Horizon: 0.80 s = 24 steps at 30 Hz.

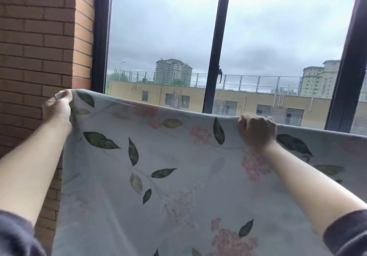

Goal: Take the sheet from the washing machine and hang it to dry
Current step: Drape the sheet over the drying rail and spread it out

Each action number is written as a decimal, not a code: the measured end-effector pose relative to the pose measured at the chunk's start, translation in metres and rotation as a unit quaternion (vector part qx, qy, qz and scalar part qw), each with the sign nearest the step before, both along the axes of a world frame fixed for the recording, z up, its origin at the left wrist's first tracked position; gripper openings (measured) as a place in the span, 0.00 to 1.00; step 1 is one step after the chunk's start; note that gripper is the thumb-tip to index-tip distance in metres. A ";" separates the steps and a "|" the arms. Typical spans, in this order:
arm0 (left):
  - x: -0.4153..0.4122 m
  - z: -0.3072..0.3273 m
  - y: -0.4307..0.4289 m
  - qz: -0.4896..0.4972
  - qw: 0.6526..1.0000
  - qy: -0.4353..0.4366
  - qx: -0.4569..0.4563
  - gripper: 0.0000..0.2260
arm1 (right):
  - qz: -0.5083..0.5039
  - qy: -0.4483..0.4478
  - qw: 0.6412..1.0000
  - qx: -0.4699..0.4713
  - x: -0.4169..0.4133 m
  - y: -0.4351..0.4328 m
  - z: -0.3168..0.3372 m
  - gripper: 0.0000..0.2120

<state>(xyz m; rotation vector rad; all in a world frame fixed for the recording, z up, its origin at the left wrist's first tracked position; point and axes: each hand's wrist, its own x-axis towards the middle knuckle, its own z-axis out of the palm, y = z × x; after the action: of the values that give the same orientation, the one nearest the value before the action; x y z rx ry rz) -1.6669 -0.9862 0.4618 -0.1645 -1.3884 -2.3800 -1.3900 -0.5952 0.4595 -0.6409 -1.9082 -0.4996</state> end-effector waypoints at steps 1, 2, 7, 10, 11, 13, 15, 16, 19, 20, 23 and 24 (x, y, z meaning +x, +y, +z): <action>-0.004 0.003 -0.003 -0.001 1.000 0.006 0.003 0.04 | -0.001 -0.005 1.000 -0.002 -0.002 0.000 0.002 0.26; -0.008 0.004 -0.004 -0.007 1.000 0.010 0.004 0.05 | -0.001 -0.006 1.000 -0.005 -0.002 0.001 0.002 0.26; -0.009 -0.001 0.002 -0.009 1.000 0.025 -0.012 0.09 | 0.034 0.028 0.999 0.012 0.000 0.006 -0.001 0.23; -0.012 -0.005 0.005 -0.026 0.999 0.029 -0.006 0.09 | 0.052 0.035 0.998 0.015 0.002 0.008 -0.004 0.20; -0.011 -0.006 0.006 -0.029 0.999 0.031 -0.002 0.09 | 0.053 0.032 0.998 0.012 0.003 0.008 -0.006 0.20; -0.008 -0.007 0.007 -0.030 0.999 0.036 -0.001 0.09 | 0.045 0.018 0.999 0.005 0.004 0.008 -0.012 0.20; -0.009 -0.010 0.008 -0.037 0.998 0.046 -0.002 0.09 | 0.041 -0.007 0.999 0.020 0.006 0.003 -0.020 0.22; -0.010 -0.013 0.009 -0.044 0.998 0.049 0.000 0.09 | 0.047 -0.028 0.998 0.028 0.007 -0.001 -0.024 0.24; -0.003 -0.022 0.013 -0.050 0.998 0.043 -0.019 0.10 | 0.060 -0.095 0.993 0.031 0.007 -0.020 -0.040 0.25; 0.002 -0.024 0.013 -0.050 0.997 0.043 -0.032 0.09 | 0.058 -0.115 0.991 0.028 0.009 -0.027 -0.045 0.25; 0.010 -0.027 0.013 -0.042 0.992 0.052 -0.112 0.10 | 0.057 -0.180 0.982 0.001 0.013 -0.041 -0.057 0.26; 0.012 -0.028 0.013 -0.036 0.988 0.047 -0.141 0.13 | 0.059 -0.207 0.977 -0.012 0.014 -0.044 -0.060 0.27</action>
<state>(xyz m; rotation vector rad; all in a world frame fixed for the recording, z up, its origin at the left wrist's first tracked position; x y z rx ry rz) -1.6546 -0.9736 0.4341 -0.4044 -1.6932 -2.1878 -1.3760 -0.6391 0.3999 -0.4572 -2.3313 -0.5669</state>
